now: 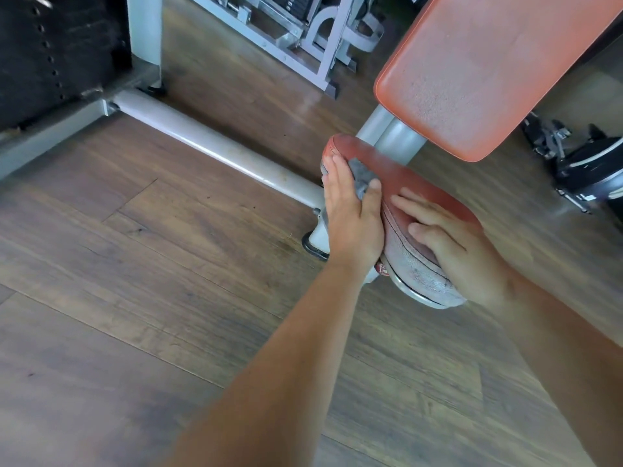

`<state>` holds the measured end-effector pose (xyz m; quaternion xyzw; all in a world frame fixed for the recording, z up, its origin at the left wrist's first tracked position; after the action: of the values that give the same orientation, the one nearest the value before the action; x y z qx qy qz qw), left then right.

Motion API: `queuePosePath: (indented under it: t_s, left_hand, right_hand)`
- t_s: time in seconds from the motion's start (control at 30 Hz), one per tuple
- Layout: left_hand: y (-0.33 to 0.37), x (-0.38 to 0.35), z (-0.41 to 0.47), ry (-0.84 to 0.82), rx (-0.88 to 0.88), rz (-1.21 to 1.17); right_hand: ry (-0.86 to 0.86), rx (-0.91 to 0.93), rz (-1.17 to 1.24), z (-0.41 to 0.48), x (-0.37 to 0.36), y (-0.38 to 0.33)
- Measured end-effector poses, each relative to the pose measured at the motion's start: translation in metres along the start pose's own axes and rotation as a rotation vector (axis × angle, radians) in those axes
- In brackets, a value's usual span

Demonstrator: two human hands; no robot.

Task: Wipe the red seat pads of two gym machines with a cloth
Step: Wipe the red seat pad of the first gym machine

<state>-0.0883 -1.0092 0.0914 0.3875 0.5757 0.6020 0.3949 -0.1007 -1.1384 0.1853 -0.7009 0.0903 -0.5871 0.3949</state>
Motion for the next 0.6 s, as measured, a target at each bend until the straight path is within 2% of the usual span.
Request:
queuePosePath:
  t_s: [0.13, 0.23, 0.33, 0.5, 0.6]
  left_hand:
    - [-0.005, 0.000, -0.044, -0.120, -0.050, -0.191]
    - [-0.007, 0.004, -0.020, -0.020, -0.079, -0.115]
    - [-0.009, -0.001, 0.003, 0.031, -0.029, -0.033]
    - [0.006, 0.002, -0.063, -0.112, -0.031, -0.251]
    - [0.001, 0.001, -0.087, -0.142, -0.053, -0.246]
  right_hand:
    - [0.013, -0.002, -0.031, -0.001, -0.001, 0.000]
    - [0.018, -0.002, -0.023, -0.001, -0.001, 0.001]
    - [0.016, -0.005, -0.023, 0.000, -0.001, 0.000]
    - [0.022, -0.011, -0.019, -0.001, -0.002, 0.001]
    - [0.009, -0.011, -0.044, 0.000, -0.002, 0.002]
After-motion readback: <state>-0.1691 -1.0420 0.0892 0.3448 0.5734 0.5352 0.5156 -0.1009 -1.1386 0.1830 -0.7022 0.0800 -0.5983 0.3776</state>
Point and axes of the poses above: each hand's wrist, its own z-axis towards the middle knuckle, its own x-axis out of the back of the hand, y = z × x, the point moved 1 cm from there along z, towards the middle knuckle, and after that the axes turned 15 degrees about z, right-handed, at the moved point
